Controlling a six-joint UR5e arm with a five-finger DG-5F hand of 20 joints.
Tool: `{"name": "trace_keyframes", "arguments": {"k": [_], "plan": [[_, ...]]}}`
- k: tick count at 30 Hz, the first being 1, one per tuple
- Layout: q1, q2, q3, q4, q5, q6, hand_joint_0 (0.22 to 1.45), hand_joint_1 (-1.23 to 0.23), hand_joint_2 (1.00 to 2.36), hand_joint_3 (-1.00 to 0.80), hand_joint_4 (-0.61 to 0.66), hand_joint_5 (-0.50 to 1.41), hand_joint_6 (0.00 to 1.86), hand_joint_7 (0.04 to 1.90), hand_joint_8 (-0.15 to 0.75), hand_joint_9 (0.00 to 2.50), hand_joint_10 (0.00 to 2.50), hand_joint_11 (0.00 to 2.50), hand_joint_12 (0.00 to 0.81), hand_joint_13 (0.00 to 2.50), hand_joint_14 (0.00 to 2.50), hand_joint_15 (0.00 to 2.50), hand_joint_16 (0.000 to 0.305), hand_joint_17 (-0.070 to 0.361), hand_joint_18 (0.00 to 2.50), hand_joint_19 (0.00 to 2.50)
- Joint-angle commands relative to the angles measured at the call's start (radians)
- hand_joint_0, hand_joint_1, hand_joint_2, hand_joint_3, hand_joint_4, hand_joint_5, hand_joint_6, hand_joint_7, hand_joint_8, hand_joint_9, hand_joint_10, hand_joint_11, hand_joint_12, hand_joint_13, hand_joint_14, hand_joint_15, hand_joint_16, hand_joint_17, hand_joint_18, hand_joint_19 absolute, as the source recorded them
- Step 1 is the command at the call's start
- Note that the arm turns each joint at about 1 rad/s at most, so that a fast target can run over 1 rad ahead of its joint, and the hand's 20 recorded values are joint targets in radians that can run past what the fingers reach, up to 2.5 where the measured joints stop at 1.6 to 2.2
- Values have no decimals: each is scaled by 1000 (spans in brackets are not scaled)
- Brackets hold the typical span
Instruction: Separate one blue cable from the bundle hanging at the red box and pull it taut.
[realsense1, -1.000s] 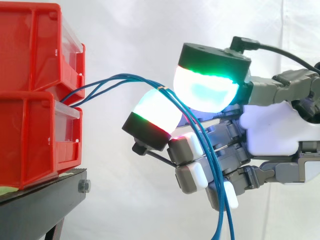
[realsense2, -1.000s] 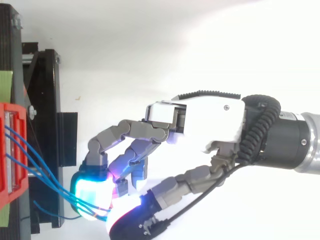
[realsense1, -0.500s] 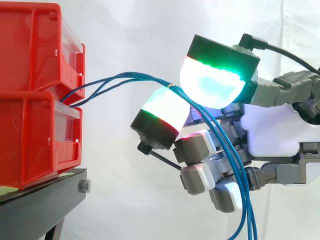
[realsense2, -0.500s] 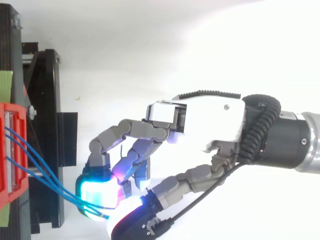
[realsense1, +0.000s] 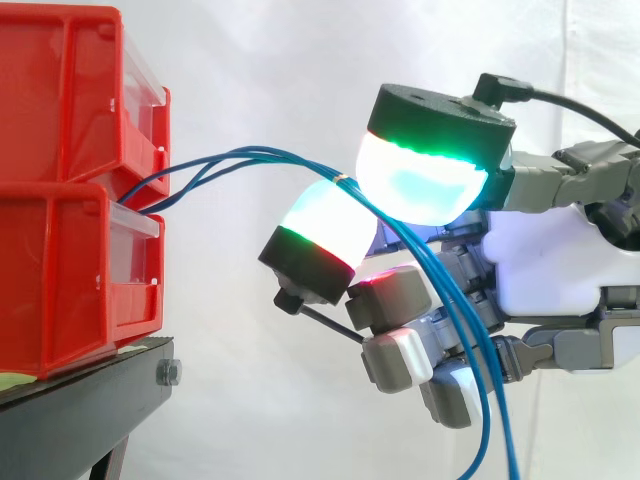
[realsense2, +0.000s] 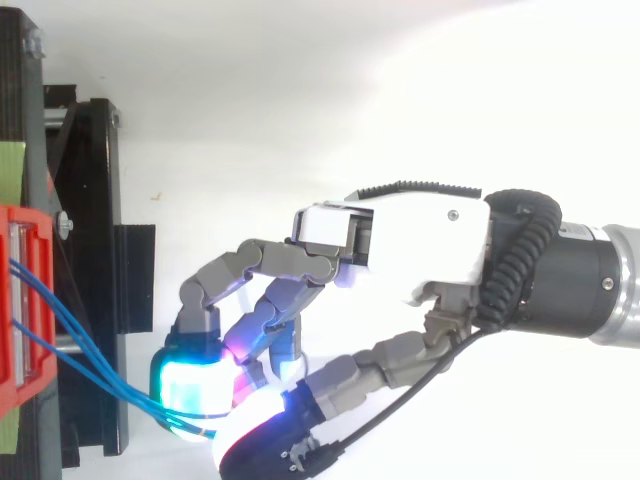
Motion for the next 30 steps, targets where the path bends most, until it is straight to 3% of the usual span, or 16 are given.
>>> {"name": "trace_keyframes", "arguments": {"k": [1, 6, 13, 17, 22, 26, 30], "plan": [[1, 0, 1, -1, -1, 0, 813, -856, 1002, -478, 182, -219, 900, 1063, 359, 888, 17, 1422, 429, 845, 24, 879, 50, 112, 934, 817], [1, 0, 1, -2, -3, 0, 805, -887, 1000, -500, 183, -194, 911, 1119, 364, 899, 16, 1436, 424, 853, 25, 888, 49, 111, 959, 795], [0, 0, 1, -2, -3, 0, 692, -938, 1000, -500, 182, -160, 906, 1208, 367, 956, 19, 1417, 416, 869, 25, 890, 48, 107, 977, 800], [1, -1, 1, -2, -1, 0, 594, -804, 1000, -500, 168, -146, 888, 1130, 369, 988, 20, 1370, 417, 888, 26, 891, 48, 108, 990, 813], [0, 0, -1, -2, -3, 0, 625, -633, 1000, -500, 148, -152, 834, 1161, 362, 973, 23, 1313, 416, 898, 25, 896, 48, 108, 998, 826], [0, 0, 1, -2, -1, 0, 623, -688, 1018, -294, 131, -169, 835, 1150, 366, 922, 22, 1298, 427, 887, 24, 888, 49, 110, 994, 819], [0, 0, 1, -1, -1, 0, 626, -729, 1024, -201, 147, -190, 846, 1128, 363, 890, 23, 1287, 430, 879, 24, 891, 50, 112, 990, 821]]}}
